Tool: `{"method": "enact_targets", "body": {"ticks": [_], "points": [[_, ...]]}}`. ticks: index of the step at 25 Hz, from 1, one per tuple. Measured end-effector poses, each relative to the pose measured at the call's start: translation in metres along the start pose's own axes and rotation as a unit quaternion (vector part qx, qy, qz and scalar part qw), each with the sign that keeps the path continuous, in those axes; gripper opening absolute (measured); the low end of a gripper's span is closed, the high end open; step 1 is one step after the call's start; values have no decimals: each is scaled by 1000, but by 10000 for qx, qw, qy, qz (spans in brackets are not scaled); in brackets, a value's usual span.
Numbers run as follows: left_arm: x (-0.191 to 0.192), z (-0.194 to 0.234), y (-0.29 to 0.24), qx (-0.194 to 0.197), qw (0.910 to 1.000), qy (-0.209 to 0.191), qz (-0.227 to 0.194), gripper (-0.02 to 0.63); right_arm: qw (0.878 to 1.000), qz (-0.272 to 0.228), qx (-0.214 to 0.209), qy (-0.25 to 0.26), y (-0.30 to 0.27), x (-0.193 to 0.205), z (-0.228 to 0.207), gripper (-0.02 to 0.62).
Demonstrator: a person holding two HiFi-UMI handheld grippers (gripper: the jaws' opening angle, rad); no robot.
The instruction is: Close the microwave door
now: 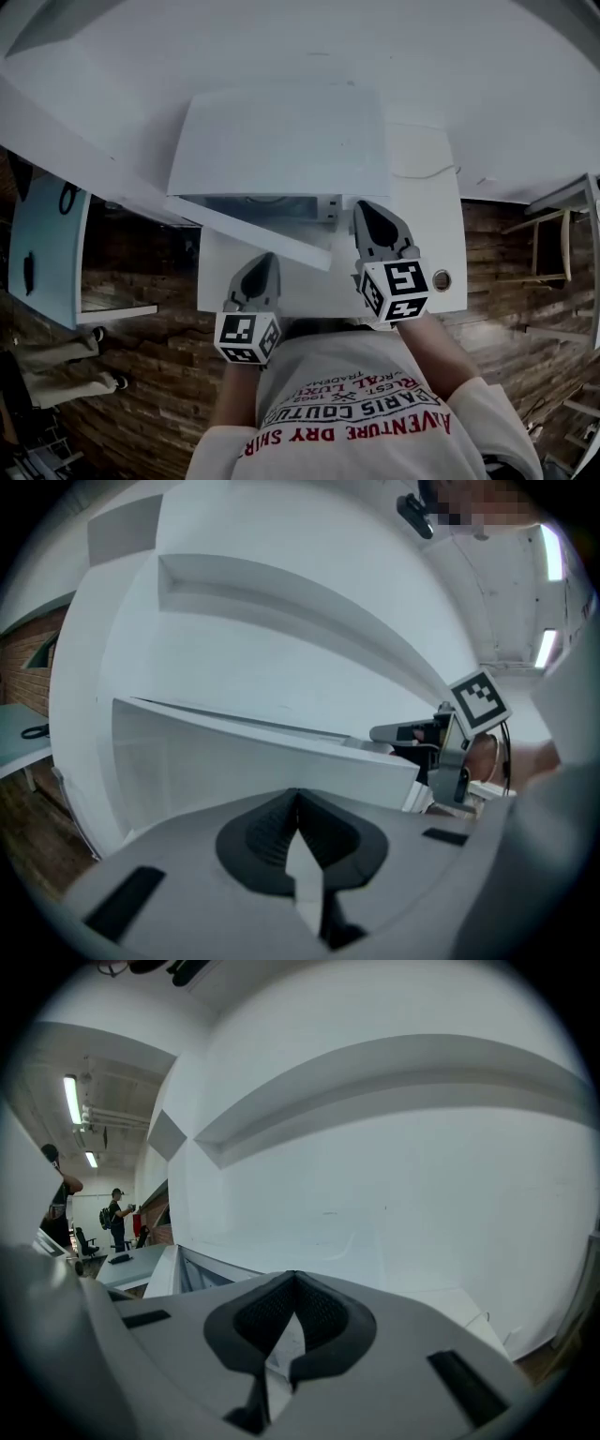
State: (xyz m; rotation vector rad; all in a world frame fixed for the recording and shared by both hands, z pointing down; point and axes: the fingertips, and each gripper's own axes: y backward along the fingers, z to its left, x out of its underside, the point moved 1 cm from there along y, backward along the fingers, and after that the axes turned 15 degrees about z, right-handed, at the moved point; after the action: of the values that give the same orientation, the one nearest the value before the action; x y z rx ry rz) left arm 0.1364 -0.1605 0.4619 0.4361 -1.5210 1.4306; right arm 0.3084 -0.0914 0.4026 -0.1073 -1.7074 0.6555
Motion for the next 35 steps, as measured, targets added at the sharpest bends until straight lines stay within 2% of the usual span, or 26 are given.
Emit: {"method": "enact_targets", "body": {"ticks": [5,10,13,16,19,22,24,27,35], "points": [[-13,0,-16,275,9995,-151,6,6,9999,24,89,-52,0,0,0,6],[-29,-2,-26,441,9985,-324,-53,6,9989,166,301,327,0,0,2,6],[-36,-4,-34,568,9978,-335,-76,6,9981,332,369,359,-1,0,2,6],[-44,-11,-40,735,9963,-428,-140,6,9976,590,286,244,-2,0,2,6],[-46,-14,-41,741,9961,-450,-180,6,9970,767,104,25,-2,0,1,6],[-47,-14,-42,862,9955,-336,-205,6,9956,876,189,272,-3,-2,1,6],[-48,-14,-43,833,9955,-408,-180,6,9945,929,255,416,-3,-2,1,6],[-47,-15,-43,634,9964,-545,-163,6,9945,977,195,322,-3,-1,1,6],[-57,-9,-54,566,9981,-202,-158,5,9940,1073,-82,192,-4,-2,1,6]]}}
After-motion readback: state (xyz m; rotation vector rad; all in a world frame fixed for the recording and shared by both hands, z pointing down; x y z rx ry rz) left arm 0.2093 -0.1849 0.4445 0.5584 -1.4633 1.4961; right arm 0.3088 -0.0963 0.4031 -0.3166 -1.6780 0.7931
